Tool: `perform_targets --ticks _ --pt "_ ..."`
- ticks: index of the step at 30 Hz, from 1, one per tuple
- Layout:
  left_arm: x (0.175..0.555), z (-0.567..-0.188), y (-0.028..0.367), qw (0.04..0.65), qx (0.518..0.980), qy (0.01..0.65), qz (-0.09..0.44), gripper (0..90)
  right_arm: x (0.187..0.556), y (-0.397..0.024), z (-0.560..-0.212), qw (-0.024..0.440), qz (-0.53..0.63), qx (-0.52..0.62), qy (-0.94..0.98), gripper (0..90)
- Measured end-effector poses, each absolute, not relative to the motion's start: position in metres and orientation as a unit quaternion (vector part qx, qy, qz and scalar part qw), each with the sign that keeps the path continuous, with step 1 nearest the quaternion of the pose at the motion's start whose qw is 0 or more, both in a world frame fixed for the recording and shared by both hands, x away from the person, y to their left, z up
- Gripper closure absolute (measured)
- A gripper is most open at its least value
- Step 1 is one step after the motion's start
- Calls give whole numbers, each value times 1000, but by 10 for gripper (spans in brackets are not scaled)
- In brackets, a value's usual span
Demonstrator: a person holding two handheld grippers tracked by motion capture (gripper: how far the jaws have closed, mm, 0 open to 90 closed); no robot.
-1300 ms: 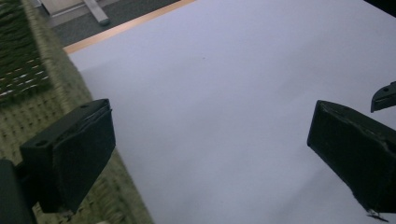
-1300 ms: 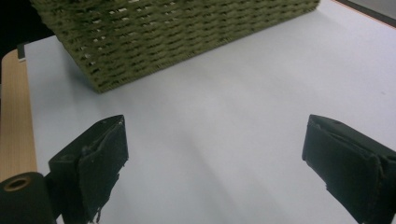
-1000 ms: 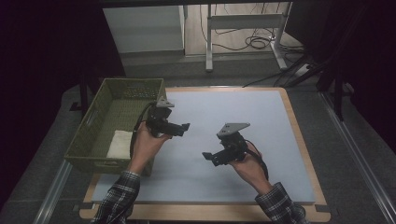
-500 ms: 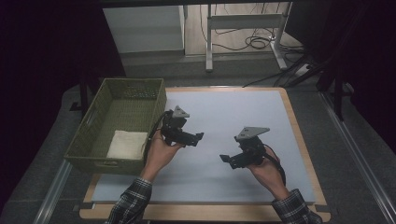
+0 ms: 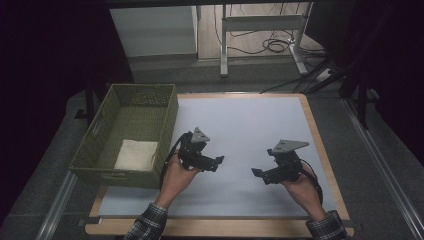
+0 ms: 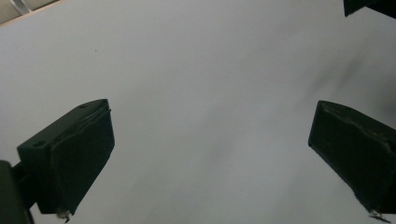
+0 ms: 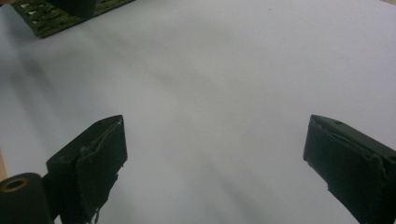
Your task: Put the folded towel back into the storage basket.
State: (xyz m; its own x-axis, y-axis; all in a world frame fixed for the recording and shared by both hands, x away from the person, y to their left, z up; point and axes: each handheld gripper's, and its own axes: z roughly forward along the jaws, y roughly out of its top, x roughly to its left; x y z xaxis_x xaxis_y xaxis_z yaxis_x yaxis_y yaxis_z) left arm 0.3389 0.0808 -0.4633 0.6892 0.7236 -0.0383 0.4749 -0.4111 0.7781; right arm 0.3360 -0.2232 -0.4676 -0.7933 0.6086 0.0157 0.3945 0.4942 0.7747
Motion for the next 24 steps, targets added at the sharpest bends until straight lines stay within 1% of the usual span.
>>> perform_targets --ticks 5,14,24 --pt "327 -471 82 399 829 359 159 7 332 -237 -470 135 406 302 852 63" --pt "313 -488 89 398 828 364 153 7 327 -255 -482 140 399 313 850 63" --pt "301 -509 96 387 832 367 150 8 323 -263 -503 127 388 323 854 40"
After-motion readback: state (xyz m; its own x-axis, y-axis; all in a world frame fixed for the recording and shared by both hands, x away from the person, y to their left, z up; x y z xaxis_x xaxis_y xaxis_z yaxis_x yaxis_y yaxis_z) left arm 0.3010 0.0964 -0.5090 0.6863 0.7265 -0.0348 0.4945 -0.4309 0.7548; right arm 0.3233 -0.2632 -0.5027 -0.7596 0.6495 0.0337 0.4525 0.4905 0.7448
